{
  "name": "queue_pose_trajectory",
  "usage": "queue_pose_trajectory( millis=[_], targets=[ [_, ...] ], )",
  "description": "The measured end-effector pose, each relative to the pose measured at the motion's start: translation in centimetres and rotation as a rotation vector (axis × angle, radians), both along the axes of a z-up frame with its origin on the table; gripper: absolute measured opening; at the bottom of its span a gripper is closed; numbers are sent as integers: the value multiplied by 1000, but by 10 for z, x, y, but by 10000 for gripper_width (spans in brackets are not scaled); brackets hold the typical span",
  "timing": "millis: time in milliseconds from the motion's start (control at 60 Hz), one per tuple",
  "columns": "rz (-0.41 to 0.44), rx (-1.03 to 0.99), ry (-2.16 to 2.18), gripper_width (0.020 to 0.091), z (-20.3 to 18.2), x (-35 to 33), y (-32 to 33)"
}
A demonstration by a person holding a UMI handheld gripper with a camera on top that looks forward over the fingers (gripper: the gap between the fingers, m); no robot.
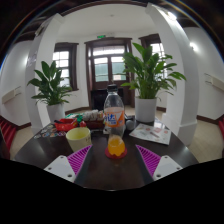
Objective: Pour water
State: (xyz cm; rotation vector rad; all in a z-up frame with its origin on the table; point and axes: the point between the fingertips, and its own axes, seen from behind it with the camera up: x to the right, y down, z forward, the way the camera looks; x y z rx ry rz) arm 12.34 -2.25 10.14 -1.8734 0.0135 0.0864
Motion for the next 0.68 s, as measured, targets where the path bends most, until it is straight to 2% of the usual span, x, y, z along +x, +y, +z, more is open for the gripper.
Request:
queue_pose_trajectory(
  millis=[200, 400, 533, 683],
  targets=[
    [-50, 9, 1, 842, 32, -5, -51],
    [-23, 71, 0, 840, 77, -21, -74],
    [-25, 106, -14, 844, 98, -24, -82],
    [15, 122, -18, 840, 112, -40, -86]
  ],
)
